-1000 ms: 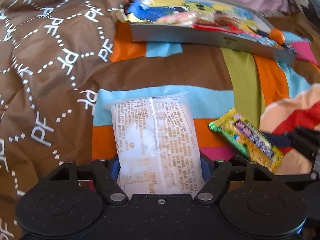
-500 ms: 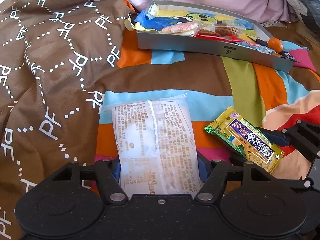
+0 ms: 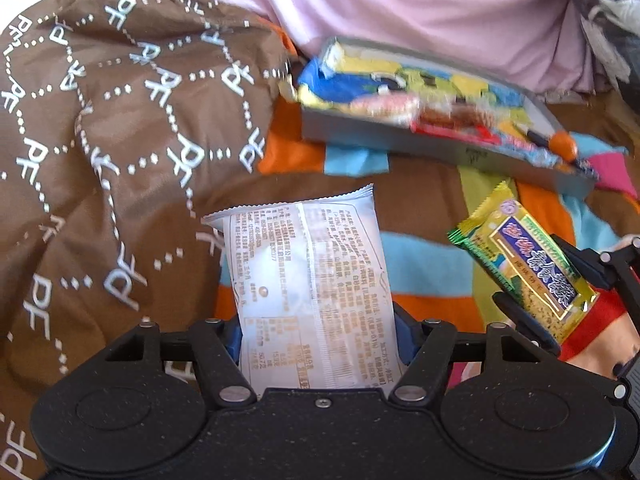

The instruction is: Organize snacks

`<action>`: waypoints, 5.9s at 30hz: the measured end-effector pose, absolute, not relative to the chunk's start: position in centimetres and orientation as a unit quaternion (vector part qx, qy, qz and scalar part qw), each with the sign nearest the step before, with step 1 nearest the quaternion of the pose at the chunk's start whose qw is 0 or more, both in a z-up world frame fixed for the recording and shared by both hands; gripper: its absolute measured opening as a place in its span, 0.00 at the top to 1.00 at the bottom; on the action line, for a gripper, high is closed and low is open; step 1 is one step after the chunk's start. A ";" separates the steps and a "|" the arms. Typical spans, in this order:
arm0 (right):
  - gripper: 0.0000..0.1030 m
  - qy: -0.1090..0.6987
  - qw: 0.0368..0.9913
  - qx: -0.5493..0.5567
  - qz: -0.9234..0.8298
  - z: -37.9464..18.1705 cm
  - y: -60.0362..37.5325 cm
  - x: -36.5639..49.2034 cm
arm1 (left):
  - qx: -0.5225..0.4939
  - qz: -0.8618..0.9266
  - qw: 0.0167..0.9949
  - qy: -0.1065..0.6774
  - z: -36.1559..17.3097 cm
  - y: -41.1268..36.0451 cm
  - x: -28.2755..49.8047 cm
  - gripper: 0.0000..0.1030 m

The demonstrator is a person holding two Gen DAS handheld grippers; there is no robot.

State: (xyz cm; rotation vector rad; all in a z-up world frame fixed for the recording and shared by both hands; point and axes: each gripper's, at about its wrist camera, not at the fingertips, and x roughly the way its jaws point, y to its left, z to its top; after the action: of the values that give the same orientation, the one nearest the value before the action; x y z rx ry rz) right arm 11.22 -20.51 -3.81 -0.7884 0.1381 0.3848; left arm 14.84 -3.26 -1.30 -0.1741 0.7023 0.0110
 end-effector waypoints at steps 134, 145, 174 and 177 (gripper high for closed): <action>0.00 0.110 0.990 0.036 0.077 6.6 -29.9 17.2 | -0.166 0.098 0.944 0.268 6.5 -5.1 17.9 0.01; 0.00 0.116 0.990 0.026 0.069 5.9 -29.3 14.9 | -0.143 0.098 0.953 0.248 6.0 -5.1 14.7 0.01; 0.00 0.105 0.992 -0.020 0.070 5.0 -28.0 9.3 | -0.079 0.090 0.972 0.203 5.1 -4.5 9.0 0.01; 0.00 0.107 0.992 -0.023 0.068 4.7 -28.0 8.7 | -0.067 0.082 0.975 0.196 4.9 -4.7 8.4 0.01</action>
State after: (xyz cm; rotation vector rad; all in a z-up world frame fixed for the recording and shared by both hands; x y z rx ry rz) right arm 8.72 -27.97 4.72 -0.0463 0.2147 0.1362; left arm 8.36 -4.69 4.88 -0.1356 0.3962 0.1664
